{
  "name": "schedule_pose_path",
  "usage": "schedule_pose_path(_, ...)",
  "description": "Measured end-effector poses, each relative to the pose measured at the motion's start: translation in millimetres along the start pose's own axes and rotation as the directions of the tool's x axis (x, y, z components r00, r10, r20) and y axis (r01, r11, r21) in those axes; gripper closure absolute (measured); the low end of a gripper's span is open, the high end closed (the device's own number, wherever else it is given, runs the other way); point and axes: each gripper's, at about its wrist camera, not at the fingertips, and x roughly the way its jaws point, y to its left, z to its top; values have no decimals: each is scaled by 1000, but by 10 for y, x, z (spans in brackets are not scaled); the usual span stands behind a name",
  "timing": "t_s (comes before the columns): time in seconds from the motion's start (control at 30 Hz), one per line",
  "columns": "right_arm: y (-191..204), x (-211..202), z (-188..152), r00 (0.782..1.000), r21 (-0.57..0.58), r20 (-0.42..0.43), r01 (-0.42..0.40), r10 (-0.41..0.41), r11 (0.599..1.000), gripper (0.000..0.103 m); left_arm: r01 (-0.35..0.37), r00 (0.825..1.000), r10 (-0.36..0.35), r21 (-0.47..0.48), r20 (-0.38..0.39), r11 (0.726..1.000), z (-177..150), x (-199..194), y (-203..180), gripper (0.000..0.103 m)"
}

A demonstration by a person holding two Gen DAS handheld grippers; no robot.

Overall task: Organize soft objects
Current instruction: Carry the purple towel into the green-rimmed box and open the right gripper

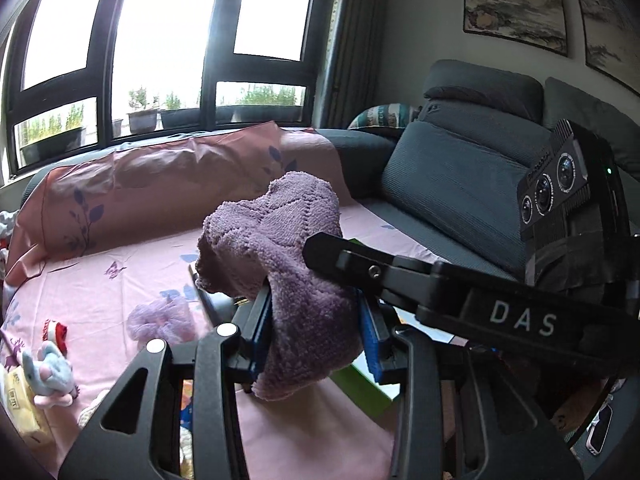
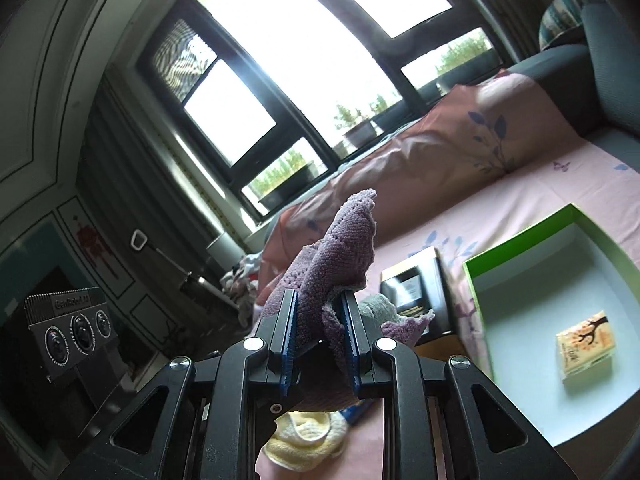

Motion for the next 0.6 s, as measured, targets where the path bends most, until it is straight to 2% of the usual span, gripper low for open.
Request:
schedule_pose_path(0.23, -521, -262, 74, 991, 108, 76, 97, -105, 989, 80, 82, 995, -79, 51, -61, 995, 28, 490, -373, 68)
schedule_pose_path(0.47, -965, -405, 78, 974, 204, 102, 178, -201, 963, 80, 154, 983, -146, 67, -113, 986, -15, 926, -634, 68)
schedule_pose_path(0.6, -1200, -411, 59, 965, 263, 95, 211, -243, 941, 80, 165, 977, -153, 68, -145, 984, -71, 1157, -747, 68)
